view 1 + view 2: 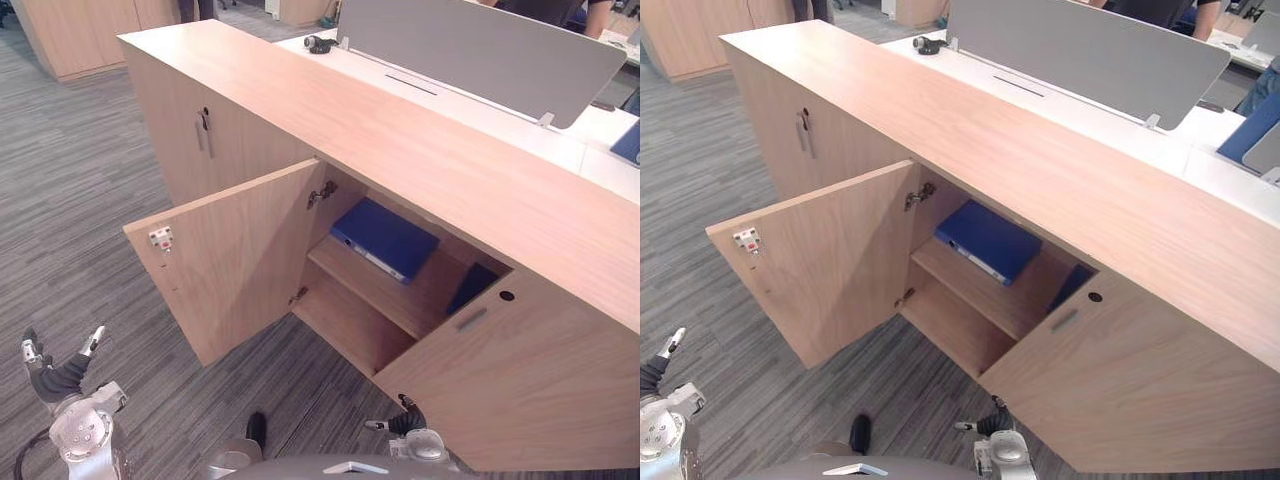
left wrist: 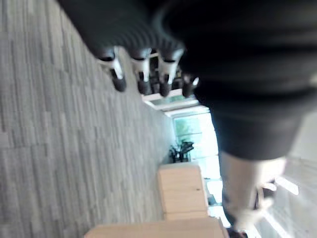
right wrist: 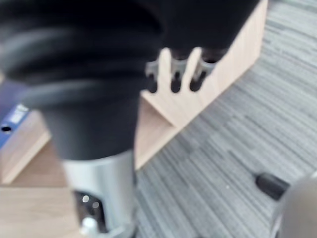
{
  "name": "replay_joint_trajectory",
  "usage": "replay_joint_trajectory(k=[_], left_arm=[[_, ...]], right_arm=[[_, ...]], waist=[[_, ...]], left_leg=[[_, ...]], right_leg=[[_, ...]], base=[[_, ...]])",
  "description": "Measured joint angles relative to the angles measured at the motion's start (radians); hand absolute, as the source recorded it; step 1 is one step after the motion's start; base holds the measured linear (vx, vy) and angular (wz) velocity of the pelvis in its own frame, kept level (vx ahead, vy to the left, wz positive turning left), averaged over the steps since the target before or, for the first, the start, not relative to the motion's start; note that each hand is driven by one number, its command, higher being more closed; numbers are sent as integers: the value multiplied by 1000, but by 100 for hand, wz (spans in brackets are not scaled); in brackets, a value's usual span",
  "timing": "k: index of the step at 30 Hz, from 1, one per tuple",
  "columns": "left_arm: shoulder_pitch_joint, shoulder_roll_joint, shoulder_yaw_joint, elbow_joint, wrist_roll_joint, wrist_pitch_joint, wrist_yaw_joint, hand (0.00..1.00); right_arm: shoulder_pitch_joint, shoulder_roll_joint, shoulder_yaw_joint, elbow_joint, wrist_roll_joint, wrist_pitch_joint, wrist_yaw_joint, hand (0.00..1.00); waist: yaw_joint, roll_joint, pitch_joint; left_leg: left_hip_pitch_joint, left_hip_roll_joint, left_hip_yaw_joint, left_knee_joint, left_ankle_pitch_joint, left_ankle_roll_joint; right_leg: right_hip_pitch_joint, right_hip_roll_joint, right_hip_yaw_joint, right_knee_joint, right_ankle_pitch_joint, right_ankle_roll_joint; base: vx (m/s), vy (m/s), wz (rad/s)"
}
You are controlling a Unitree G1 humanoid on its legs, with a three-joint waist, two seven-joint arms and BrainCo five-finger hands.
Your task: Walk over to the cabinet, pick up the folder, carry it to the office cabinet, place the folder inside the office cabinet, then close the office cabinet door
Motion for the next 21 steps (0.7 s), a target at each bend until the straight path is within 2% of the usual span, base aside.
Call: replay_joint_trajectory(k=[7,10,11,12,15,21], left_arm=[[-80,104,-39,133,16,11,-18,0],[-111,176,-51,198,17,13,-19,0],[-117,202,-54,214,18,17,-23,0],[-132,228,-69,236,27,18,-27,0],[-153,265,-91,253,36,20,-48,0],[-208,319,-177,324,54,20,-76,0]], right_arm=[[-8,-19,1,1,0,0,0,0],[-19,-24,2,1,0,0,0,0],[-23,-29,2,1,0,0,0,0],[-23,-37,2,2,0,0,0,0],[-25,-53,2,2,0,-1,0,0],[-34,-58,18,7,-1,-2,1,0]], waist=[[-16,-2,5],[-22,-17,9],[-23,-11,15],[-23,-24,10],[-25,-24,10],[-40,-14,16]], left_leg=[[-6,-4,24,0,-19,-4],[3,-3,47,0,-32,-11],[4,-3,54,0,-39,-13],[8,-4,61,0,-46,-14],[11,-4,72,0,-57,-16],[42,32,91,0,-78,-26]], right_leg=[[-11,2,46,-21,5,-8],[-10,1,72,-29,11,-1],[-10,1,79,-33,16,6],[-7,3,88,-32,19,9],[-9,3,103,-32,24,9],[-1,36,129,-28,82,-24]], base=[[65,-14,-11],[103,-21,-21],[106,-27,-25],[116,-32,-21],[119,-22,-13],[79,-11,-12]])
